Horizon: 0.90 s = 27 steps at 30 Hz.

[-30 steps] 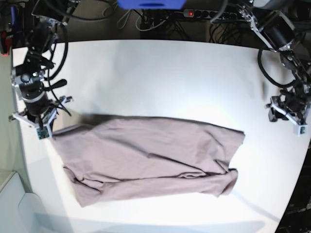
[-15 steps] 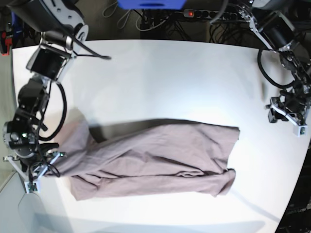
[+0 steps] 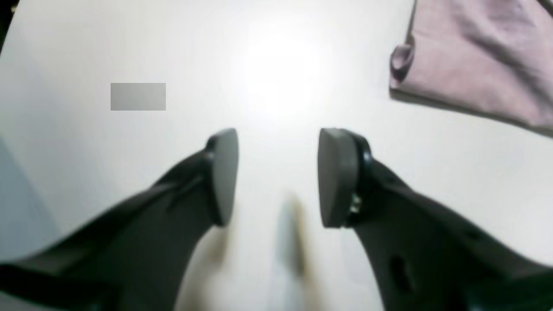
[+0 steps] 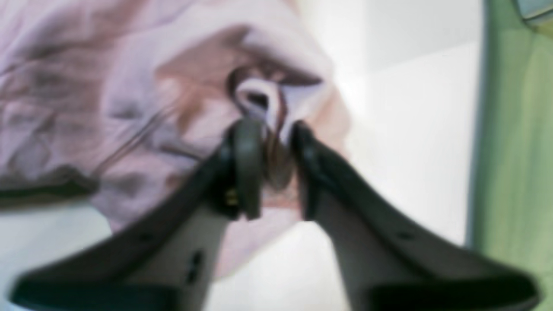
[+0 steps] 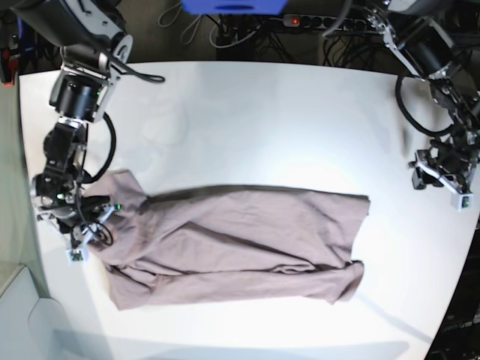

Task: Layout the t-shirt on the table in an organized manner, then fold the t-shirt properly
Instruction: 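Grasp the folded shirt corner with the right gripper and tug it outward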

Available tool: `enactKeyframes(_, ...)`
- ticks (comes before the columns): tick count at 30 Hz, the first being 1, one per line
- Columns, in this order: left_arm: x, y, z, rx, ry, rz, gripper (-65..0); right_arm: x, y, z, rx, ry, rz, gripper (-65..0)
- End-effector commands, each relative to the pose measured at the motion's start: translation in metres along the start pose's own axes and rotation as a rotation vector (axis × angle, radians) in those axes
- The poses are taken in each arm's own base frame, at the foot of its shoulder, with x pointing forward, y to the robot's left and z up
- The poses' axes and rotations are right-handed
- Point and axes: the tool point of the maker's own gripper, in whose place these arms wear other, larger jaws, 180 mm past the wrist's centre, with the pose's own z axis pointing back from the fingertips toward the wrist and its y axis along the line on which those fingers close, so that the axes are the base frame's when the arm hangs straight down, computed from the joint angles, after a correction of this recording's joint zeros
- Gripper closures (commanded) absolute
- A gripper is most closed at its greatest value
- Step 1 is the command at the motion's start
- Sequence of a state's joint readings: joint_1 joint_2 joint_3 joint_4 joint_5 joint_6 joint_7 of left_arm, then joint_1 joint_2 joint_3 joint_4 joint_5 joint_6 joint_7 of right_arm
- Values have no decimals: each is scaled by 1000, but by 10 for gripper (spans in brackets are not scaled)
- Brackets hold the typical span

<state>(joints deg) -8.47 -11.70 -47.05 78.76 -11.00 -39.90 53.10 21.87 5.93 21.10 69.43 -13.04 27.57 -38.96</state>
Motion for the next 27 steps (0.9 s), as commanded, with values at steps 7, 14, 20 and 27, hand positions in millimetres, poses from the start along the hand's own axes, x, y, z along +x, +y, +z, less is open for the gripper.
enactKeyframes(7, 21, 4, 4, 5, -59, -11, -293, 26, -16, 34, -80, -98, 136, -323)
enactKeyframes(14, 20, 4, 3, 3, -59, -9, -293, -15, -8, 57, -96, -30, 188, -325)
enactKeyframes(20, 21, 4, 3, 3, -62, -9, -293, -44, 27, 38, -1, 24, 192, -323)
enactKeyframes(27, 20, 4, 3, 3, -57, -9, -293, -34, 44, 34, 32, 6, 187, -322)
